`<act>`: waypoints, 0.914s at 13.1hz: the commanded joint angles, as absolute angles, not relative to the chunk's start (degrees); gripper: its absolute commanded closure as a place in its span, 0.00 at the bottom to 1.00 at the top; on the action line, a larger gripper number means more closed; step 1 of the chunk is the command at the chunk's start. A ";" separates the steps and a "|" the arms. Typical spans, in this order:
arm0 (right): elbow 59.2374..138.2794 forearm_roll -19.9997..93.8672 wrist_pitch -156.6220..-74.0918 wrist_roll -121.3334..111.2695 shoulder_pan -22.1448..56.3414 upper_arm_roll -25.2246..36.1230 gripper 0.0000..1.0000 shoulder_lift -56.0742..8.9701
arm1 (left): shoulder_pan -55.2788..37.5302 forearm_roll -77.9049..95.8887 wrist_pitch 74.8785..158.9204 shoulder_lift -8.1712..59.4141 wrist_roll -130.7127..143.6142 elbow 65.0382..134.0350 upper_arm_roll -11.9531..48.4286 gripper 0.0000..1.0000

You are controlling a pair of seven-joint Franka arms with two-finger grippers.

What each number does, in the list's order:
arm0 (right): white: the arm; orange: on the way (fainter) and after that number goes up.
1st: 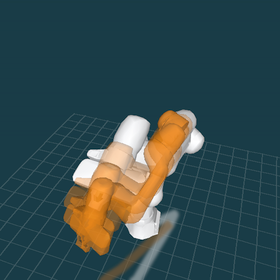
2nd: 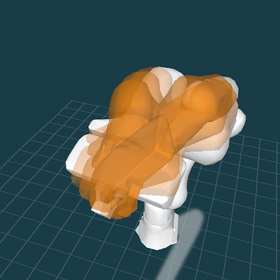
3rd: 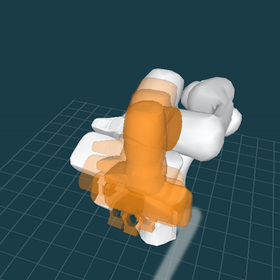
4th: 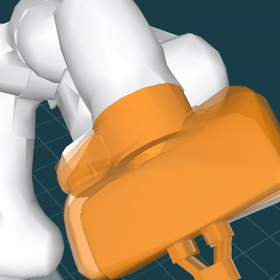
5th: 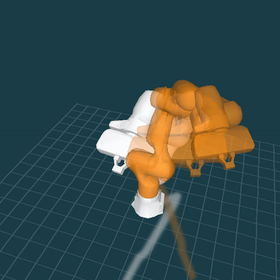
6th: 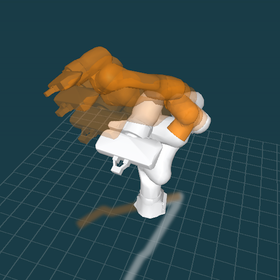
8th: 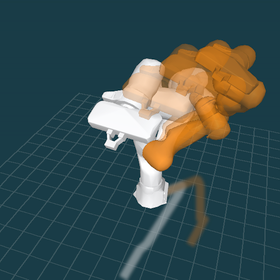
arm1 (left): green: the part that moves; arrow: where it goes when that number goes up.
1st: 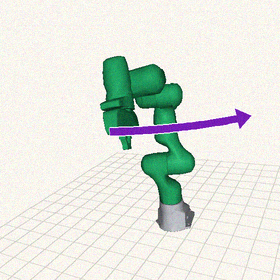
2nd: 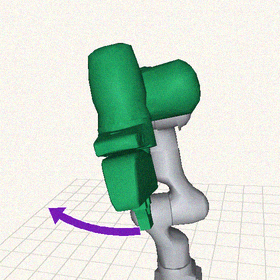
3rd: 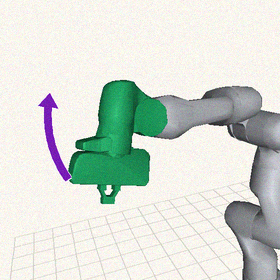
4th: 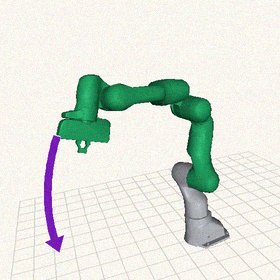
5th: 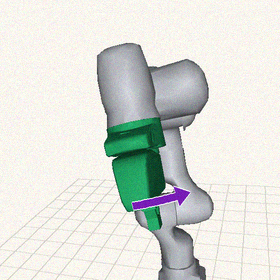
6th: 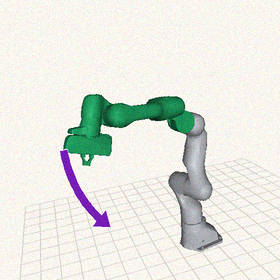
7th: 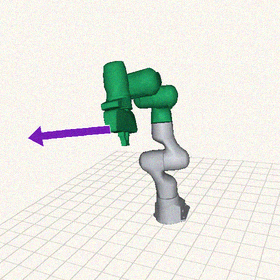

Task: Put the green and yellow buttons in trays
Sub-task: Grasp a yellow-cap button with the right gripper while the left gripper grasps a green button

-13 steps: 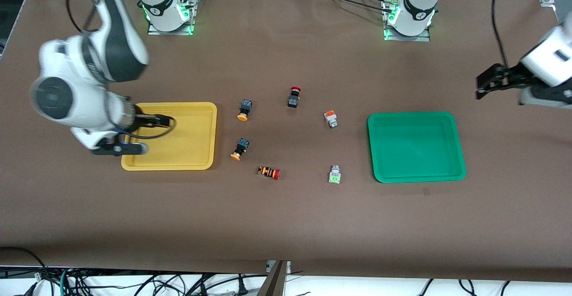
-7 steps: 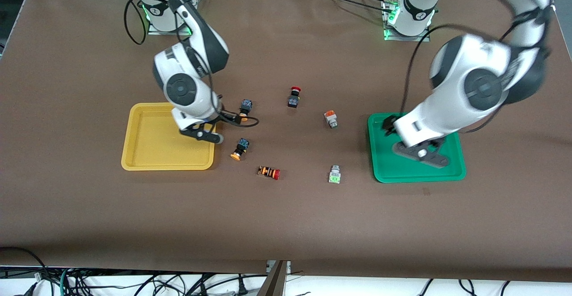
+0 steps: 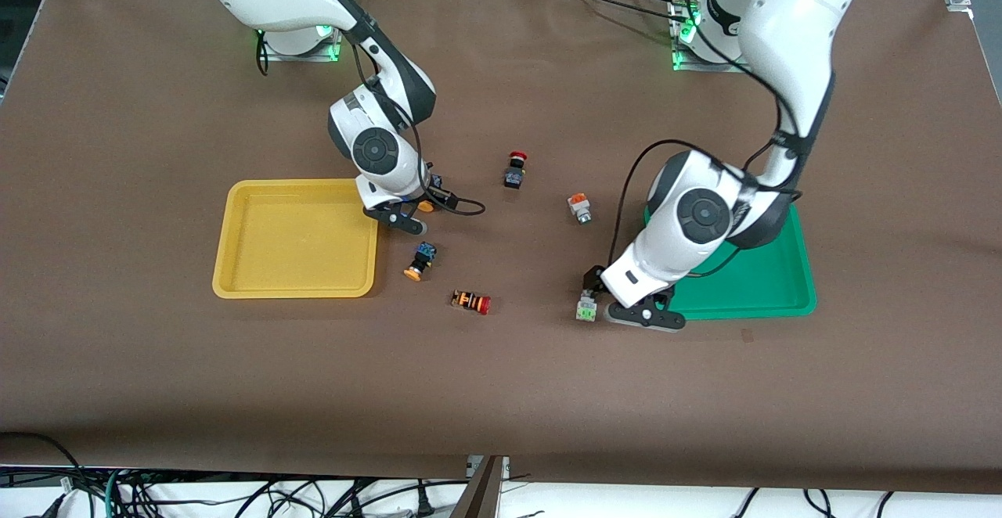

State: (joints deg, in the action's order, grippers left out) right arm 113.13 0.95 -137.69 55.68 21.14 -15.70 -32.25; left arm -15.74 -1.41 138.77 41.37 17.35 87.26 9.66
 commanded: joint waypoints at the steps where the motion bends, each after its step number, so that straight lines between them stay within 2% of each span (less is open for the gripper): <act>1: 113.82 1.14 -138.43 56.34 21.97 -15.82 0.62 -32.52 | -17.66 -1.32 145.96 46.39 19.16 85.43 8.70 0.00; 2: 113.73 1.14 -138.25 56.42 22.06 -15.82 0.93 -32.61 | -18.36 -1.32 148.25 48.23 19.25 85.43 8.70 0.00; 3: 113.73 1.14 -138.16 56.34 22.06 -15.82 1.00 -32.61 | -19.67 -2.10 150.62 49.21 18.99 85.60 8.01 0.00; 6: 113.12 1.14 -137.38 53.98 21.10 -15.65 1.00 -30.08 | -20.22 -7.82 150.91 49.57 18.72 86.75 6.07 0.02; 7: 112.42 1.14 -134.15 50.75 19.44 -15.47 1.00 -28.23 | -20.13 -7.21 150.65 49.40 19.07 86.92 5.80 0.19; 8: 110.85 1.23 -128.55 44.62 17.07 -14.86 1.00 -26.65 | -19.69 -7.73 150.91 49.48 19.51 87.10 5.80 0.49; 9: 109.79 1.14 -123.97 39.34 15.83 -12.50 1.00 -25.67 | -20.04 -7.56 150.82 49.40 20.12 87.45 5.80 0.87; 11: 109.69 1.14 -121.12 27.83 15.64 -5.48 1.00 -24.53 | -20.48 -7.73 150.56 49.05 19.69 87.54 5.80 1.00; 12: 109.95 1.06 -121.11 22.64 15.56 -1.97 1.00 -24.70 | -20.48 -7.73 149.69 47.74 19.77 87.63 6.24 1.00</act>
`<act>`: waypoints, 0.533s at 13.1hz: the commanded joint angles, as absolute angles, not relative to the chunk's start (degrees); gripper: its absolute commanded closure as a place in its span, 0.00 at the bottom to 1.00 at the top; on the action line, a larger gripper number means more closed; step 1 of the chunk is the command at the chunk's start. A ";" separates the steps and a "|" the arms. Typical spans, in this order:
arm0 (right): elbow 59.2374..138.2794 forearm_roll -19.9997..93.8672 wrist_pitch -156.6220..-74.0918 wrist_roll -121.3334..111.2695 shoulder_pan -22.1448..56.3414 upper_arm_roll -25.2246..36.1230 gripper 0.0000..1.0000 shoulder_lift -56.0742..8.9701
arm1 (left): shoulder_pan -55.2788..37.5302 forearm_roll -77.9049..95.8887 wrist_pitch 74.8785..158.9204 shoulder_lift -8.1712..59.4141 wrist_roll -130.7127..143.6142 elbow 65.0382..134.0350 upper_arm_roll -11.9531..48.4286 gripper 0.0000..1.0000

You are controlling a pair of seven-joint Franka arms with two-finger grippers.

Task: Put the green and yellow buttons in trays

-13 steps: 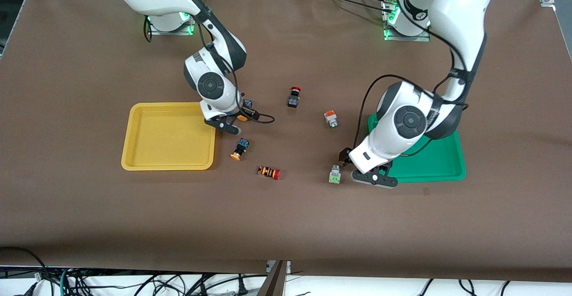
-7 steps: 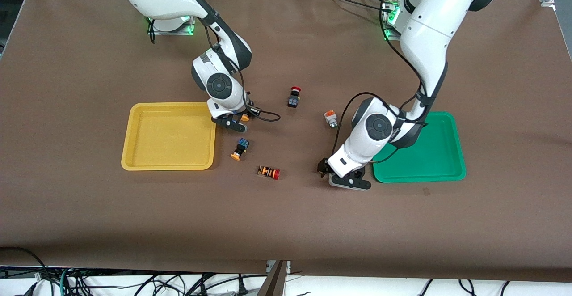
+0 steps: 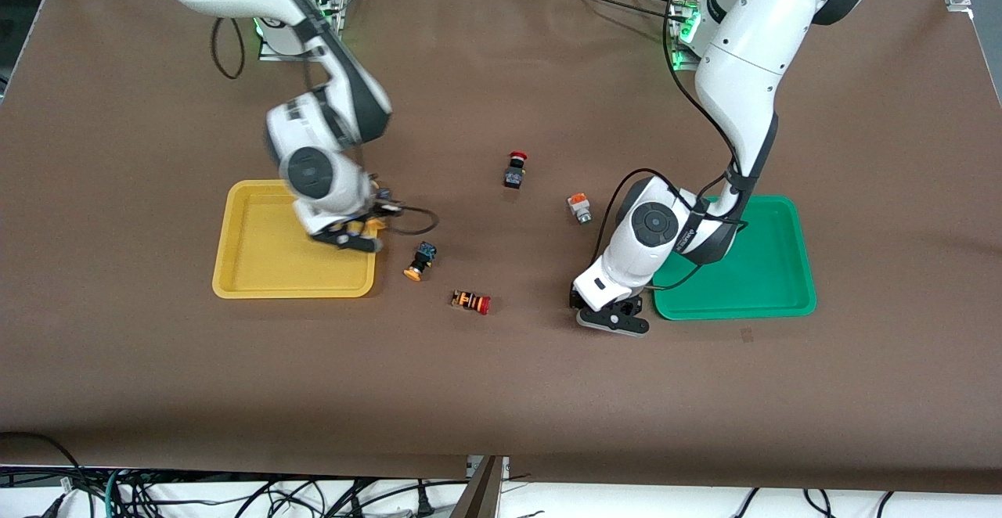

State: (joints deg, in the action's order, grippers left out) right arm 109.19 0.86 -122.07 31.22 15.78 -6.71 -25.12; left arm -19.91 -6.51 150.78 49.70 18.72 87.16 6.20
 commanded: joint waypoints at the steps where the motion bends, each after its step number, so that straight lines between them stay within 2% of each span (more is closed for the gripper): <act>1: 110.13 1.05 -121.20 18.32 15.56 1.55 1.00 -25.39 | -20.48 -7.73 146.11 45.81 19.69 87.28 6.33 1.00; 4: 110.74 1.14 -121.72 10.74 14.95 7.37 1.00 -27.50 | -19.51 -7.91 126.38 37.03 17.94 86.92 5.72 1.00; 6: 111.00 1.40 -122.17 10.37 14.42 8.52 1.00 -29.35 | -16.63 -7.82 114.57 34.98 8.58 86.92 4.57 1.00; 7: 111.01 1.49 -122.25 10.37 14.33 8.87 0.84 -29.79 | -13.74 -7.82 113.48 34.89 3.22 87.97 4.92 1.00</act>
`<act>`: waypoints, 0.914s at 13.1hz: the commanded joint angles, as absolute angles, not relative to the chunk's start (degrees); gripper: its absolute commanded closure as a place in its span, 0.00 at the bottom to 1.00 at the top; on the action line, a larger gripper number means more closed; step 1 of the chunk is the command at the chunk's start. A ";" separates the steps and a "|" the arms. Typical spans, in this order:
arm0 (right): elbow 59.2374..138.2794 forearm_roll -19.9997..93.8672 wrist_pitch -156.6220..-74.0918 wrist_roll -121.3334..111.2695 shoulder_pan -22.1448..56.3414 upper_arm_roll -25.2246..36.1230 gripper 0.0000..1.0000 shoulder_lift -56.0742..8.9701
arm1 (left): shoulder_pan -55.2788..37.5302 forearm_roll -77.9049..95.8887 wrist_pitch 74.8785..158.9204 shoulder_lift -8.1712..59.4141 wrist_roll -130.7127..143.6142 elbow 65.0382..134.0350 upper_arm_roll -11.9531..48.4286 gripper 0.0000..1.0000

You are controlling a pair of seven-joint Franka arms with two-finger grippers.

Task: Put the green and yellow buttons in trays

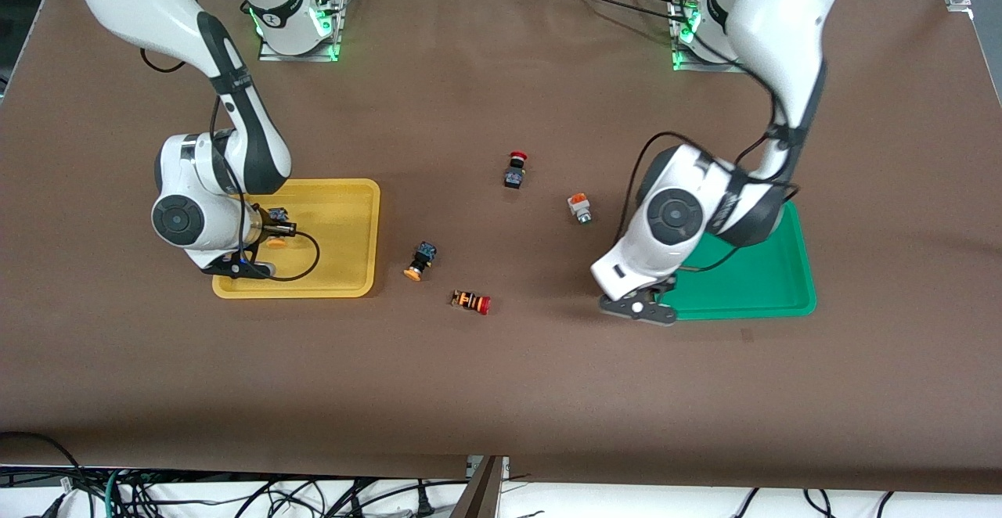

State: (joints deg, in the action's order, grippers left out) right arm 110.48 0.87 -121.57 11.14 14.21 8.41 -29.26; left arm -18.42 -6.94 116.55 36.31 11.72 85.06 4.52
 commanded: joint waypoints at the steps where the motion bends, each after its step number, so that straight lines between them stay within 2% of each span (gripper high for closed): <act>1: 110.66 1.49 -122.17 10.46 14.24 8.96 0.34 -30.06 | -11.62 -7.13 114.25 34.81 -0.32 90.50 5.01 1.00; 2: 109.87 1.84 -122.08 10.89 14.24 8.88 0.00 -29.88 | -9.60 -7.03 115.91 34.72 -1.48 92.44 5.53 0.98; 3: 108.04 3.06 -121.38 10.90 14.41 8.44 0.00 -29.80 | -8.36 -7.03 118.89 34.46 -1.76 95.59 6.41 0.97; 4: 105.41 5.16 -121.20 10.64 15.02 7.22 0.00 -29.79 | -7.83 -7.03 123.44 33.93 -1.67 98.93 6.76 0.91; 5: 103.12 6.40 -121.11 11.68 15.38 4.77 0.00 -29.88 | -7.82 -7.03 128.36 34.01 -1.23 102.27 6.85 0.41; 6: 100.83 6.42 -121.29 15.52 16.42 2.48 0.00 -30.23 | -7.56 -7.03 130.93 34.27 -1.32 103.52 6.86 0.00; 8: 94.52 6.15 -121.90 29.98 20.72 0.45 0.00 -34.69 | -8.43 -7.03 127.29 30.44 -0.88 102.75 7.12 0.00; 10: 89.32 5.28 -123.30 41.71 23.11 -2.89 0.00 -39.62 | -9.40 -6.86 121.49 26.29 2.35 101.78 11.40 0.00; 12: 88.51 4.84 -128.38 47.00 25.56 -3.08 0.00 -42.26 | -9.49 -6.86 118.57 26.19 16.96 101.69 17.46 0.00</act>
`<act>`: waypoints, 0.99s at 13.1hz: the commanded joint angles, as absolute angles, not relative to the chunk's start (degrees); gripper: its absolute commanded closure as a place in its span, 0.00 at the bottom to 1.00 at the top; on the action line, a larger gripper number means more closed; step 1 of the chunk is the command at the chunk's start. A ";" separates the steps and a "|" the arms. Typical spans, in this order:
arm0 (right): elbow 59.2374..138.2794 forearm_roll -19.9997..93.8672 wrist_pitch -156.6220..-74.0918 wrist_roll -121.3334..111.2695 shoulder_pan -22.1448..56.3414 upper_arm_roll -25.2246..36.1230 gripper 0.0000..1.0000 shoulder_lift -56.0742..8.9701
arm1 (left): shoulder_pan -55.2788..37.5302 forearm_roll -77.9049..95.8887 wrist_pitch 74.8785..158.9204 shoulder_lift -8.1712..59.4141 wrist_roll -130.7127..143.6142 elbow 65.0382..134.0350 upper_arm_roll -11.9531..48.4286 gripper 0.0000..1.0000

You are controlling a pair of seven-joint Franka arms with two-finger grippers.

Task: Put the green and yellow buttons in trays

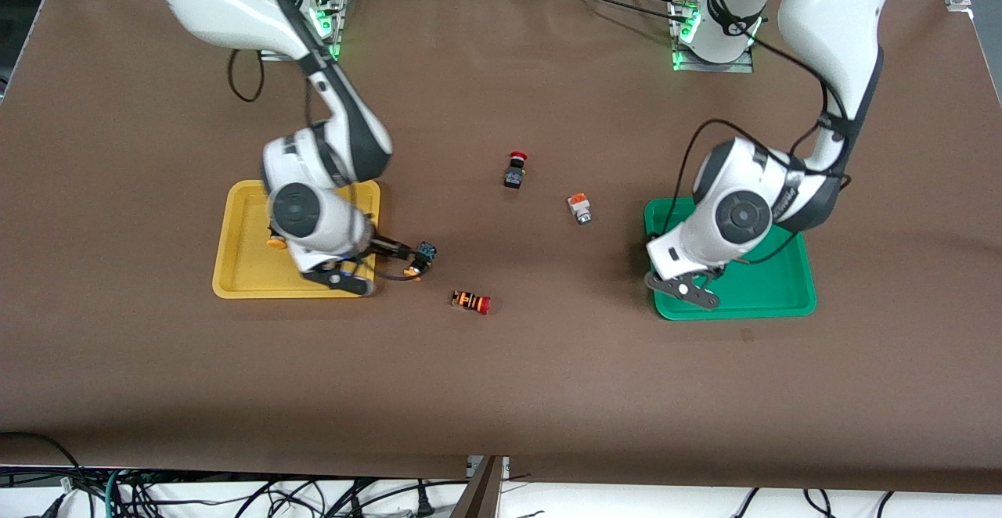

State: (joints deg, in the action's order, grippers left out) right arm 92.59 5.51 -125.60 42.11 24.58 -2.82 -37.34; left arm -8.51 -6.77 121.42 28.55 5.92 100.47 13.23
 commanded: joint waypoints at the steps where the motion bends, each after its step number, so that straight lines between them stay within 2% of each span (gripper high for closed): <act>1: 88.42 4.83 -130.58 48.33 26.36 -3.08 0.00 -43.41 | -9.84 -6.86 118.74 26.89 26.80 101.95 20.19 0.00; 5: 88.50 1.77 -135.34 49.22 27.07 -3.08 0.00 -45.88 | -12.91 -6.42 122.33 31.90 51.28 104.13 24.17 0.00; 6: 88.68 1.58 -135.53 49.13 27.07 -3.16 0.32 -45.97 | -14.40 -6.42 125.39 32.34 55.24 105.63 24.17 0.00; 7: 88.68 1.76 -135.27 49.04 27.07 -3.16 0.94 -45.88 | -15.55 -6.42 128.81 32.60 56.41 107.82 24.08 0.00; 8: 88.59 2.11 -134.92 48.78 26.98 -3.16 1.00 -45.62 | -15.30 -7.03 131.81 32.96 56.34 109.67 24.08 0.00; 11: 88.07 1.76 -130.72 47.29 26.37 -3.08 1.00 -43.61 | -15.21 -7.56 134.12 33.92 56.16 110.22 23.82 0.00; 13: 87.80 2.02 -123.61 40.65 24.27 -2.90 1.00 -40.27 | -15.12 -9.65 134.47 34.10 56.25 110.30 23.82 0.00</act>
